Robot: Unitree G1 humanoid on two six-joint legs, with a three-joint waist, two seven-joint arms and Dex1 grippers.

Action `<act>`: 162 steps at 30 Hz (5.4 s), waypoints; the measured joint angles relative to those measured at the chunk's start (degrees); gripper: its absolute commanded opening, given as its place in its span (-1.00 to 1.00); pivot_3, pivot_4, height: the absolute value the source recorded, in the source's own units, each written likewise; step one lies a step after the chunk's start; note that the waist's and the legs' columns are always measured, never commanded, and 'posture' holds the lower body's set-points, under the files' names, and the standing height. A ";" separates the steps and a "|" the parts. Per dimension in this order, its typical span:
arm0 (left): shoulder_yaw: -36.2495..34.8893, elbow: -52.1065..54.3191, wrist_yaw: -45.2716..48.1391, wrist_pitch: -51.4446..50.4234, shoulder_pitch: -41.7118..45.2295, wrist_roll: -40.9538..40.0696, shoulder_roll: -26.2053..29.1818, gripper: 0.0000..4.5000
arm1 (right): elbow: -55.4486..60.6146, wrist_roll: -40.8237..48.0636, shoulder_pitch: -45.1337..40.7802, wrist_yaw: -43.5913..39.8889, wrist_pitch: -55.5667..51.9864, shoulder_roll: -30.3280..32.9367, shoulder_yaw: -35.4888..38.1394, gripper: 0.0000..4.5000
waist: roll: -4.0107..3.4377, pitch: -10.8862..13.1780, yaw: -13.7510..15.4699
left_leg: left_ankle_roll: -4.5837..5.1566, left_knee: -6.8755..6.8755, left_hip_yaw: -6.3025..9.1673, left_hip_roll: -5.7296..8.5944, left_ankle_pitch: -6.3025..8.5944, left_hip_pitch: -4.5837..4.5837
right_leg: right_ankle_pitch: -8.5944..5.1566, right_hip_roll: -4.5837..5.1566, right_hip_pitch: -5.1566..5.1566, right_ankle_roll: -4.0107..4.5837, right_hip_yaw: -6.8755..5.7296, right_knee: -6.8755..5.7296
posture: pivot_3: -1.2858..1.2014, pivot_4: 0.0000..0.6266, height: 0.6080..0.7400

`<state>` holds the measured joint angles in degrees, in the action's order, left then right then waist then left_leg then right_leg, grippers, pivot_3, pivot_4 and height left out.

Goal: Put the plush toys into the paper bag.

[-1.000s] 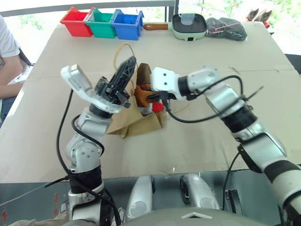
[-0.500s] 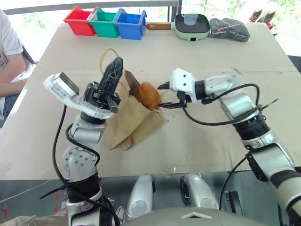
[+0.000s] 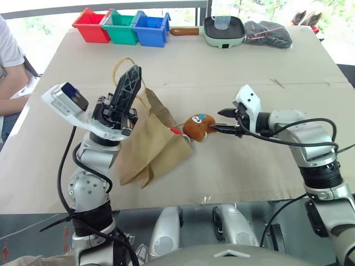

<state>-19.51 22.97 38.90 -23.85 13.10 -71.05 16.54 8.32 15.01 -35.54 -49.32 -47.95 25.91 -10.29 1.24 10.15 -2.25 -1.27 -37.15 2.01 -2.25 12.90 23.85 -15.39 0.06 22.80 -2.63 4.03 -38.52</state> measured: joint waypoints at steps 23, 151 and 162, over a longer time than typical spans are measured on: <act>8.93 -12.74 4.37 2.49 16.00 15.19 -0.64 -1.00 | -5.26 -9.34 -2.67 6.80 9.66 4.14 1.05 -0.99 | 0.02 0.02 1.53 | 0.00 -0.04 0.00 0.06 0.00 0.08 | 0.01 0.05 -0.01 -0.02 -0.03 0.11 | 0.03 -0.52 1.00; 6.14 -0.47 -3.19 3.73 -0.48 19.50 5.67 -1.00 | 12.56 33.43 -9.21 19.82 -24.02 -20.29 22.68 -0.97 | -0.05 0.06 0.14 | 0.01 0.29 0.03 0.04 0.00 0.10 | 0.02 0.06 0.10 -0.02 -0.03 0.22 | 0.03 -0.52 1.00; 5.70 -30.11 11.95 5.41 24.64 24.06 12.89 -1.00 | 14.40 45.98 -15.10 23.46 -19.00 -18.15 24.07 -0.97 | -0.05 0.06 0.07 | 0.01 0.30 0.07 0.03 0.00 0.09 | 0.01 -0.01 0.12 -0.01 -0.12 0.19 | 0.03 -0.52 1.00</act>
<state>-13.81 -7.14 50.85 -18.44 37.74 -46.99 29.43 22.73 60.99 -50.65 -25.86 -66.95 7.76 13.78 1.19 10.21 -2.18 -1.27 -36.85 2.07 -2.22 12.89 23.94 -15.38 0.05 22.92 -2.63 3.91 -38.33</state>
